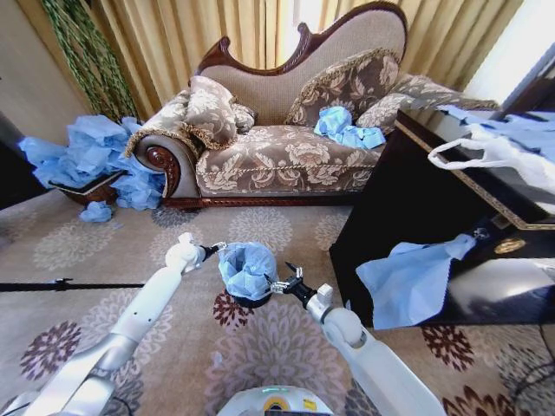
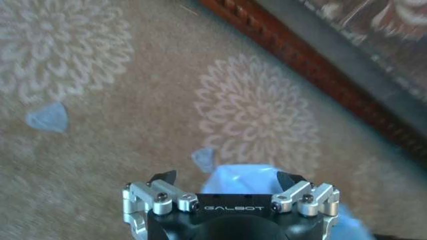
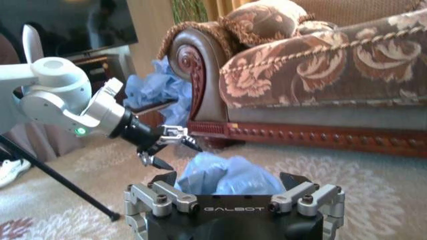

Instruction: Place a garbage bag over the trash bin.

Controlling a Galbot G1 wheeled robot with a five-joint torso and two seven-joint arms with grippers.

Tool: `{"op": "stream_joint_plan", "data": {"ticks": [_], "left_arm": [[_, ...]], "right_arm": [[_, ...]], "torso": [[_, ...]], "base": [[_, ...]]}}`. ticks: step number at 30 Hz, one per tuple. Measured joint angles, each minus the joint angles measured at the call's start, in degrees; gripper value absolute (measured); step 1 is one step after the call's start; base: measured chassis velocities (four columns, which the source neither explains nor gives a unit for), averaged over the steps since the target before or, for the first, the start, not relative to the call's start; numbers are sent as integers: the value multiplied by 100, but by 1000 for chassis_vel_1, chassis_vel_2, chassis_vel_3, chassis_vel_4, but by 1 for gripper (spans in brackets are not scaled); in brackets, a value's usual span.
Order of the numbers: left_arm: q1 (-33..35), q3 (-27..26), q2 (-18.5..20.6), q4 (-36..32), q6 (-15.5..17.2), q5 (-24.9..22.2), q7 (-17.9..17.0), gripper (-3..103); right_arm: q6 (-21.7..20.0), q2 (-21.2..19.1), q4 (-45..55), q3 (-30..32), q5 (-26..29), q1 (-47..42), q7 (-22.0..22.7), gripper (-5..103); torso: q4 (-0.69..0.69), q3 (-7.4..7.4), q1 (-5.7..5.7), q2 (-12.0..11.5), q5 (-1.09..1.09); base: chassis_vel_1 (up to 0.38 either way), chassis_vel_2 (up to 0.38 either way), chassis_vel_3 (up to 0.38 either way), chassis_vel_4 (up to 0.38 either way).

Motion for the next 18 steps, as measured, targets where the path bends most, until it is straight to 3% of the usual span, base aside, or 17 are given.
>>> {"op": "stream_joint_plan", "data": {"ticks": [4, 11, 16, 18], "left_arm": [[-73, -137, -258, -41, -47, -586, -132, 100], [-88, -6, -467, -44, -209, -205, 178, 100], [277, -58, 73, -939, -168, 265, 563, 100], [551, -80, 519, -1478, -177, 560, 876, 100]], "right_arm": [[-11, 39, -48, -52, 1, 79, 45, 100], [-11, 41, -75, -30, -58, 27, 56, 100], [25, 111, -360, -90, -136, 215, 44, 100], [19, 231, -588, -220, -135, 491, 152, 100]], "torso": [[-2, 0, 0, 0, -2], [-5, 1, 1, 0, -5], [-3, 1, 1, 0, -1], [5, 1, 0, 0, -2]], "base": [[0, 0, 0, 0], [0, 0, 0, 0], [0, 0, 0, 0], [0, 0, 0, 0]]}}
